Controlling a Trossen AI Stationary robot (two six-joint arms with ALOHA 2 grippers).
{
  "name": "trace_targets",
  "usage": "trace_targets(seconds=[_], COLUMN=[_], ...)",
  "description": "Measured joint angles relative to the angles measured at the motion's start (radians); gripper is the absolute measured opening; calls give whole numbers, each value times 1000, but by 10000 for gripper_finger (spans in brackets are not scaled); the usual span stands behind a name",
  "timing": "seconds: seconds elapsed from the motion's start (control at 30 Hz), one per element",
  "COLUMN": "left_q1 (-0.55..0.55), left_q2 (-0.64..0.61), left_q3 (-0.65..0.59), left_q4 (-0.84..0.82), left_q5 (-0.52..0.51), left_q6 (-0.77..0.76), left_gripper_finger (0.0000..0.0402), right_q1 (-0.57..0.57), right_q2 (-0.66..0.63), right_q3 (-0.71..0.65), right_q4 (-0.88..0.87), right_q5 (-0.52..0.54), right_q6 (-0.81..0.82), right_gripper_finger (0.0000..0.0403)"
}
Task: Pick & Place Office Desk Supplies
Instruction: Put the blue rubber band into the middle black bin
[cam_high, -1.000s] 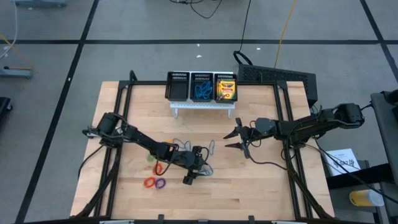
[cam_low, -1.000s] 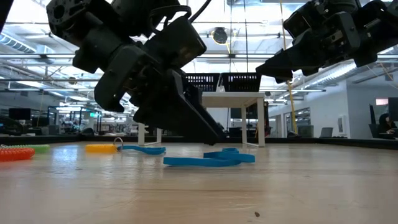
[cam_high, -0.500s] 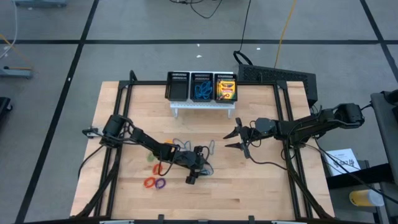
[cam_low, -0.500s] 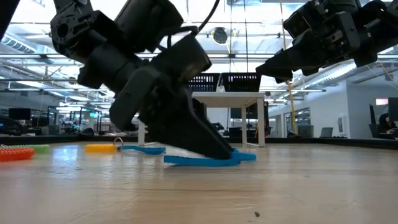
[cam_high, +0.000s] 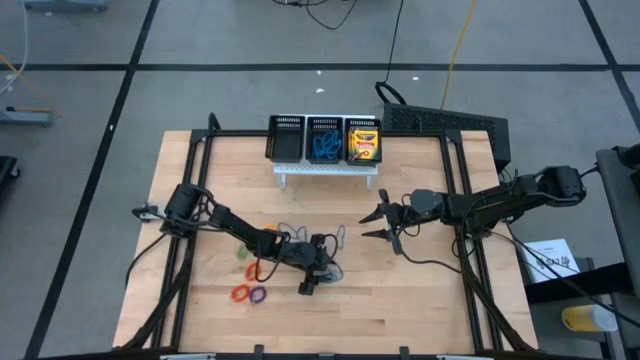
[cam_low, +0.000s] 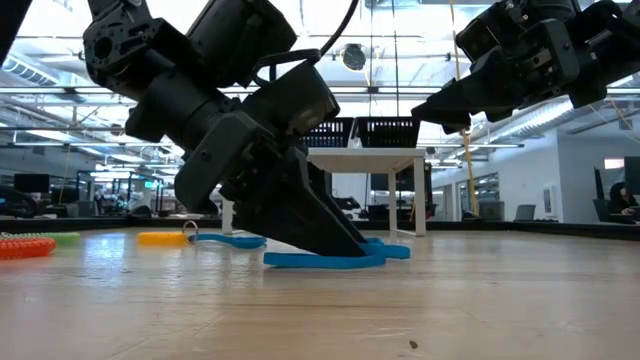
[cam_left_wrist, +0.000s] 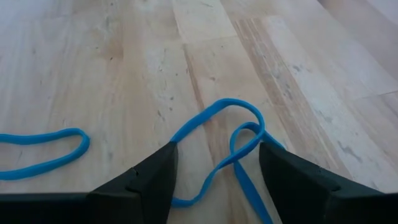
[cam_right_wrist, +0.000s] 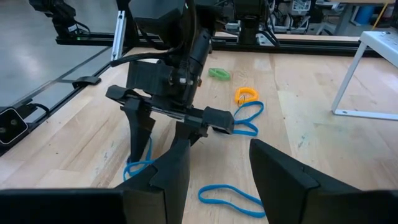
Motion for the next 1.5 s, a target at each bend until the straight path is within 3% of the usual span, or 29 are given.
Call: trace_targets(seconds=[0.4, 0.87, 1.1, 1.5], left_q1=[-1, -2, -4, -4], left_q2=[-1, -1, -15, -174], left_q3=[0, -1, -2, -4], left_q4=[-13, -17, -14, -29], left_q5=[34, 50, 34, 23], left_q6=[-38, -60, -75, -19], left_gripper_finger=[96, 12, 4, 3], right_q1=[0, 0, 0, 0], right_q2=[0, 0, 0, 0], right_q3=[0, 0, 0, 0], right_q4=[0, -7, -7, -7], right_q5=[0, 0, 0, 0], right_q6=[0, 0, 0, 0], right_gripper_finger=[155, 155, 155, 155])
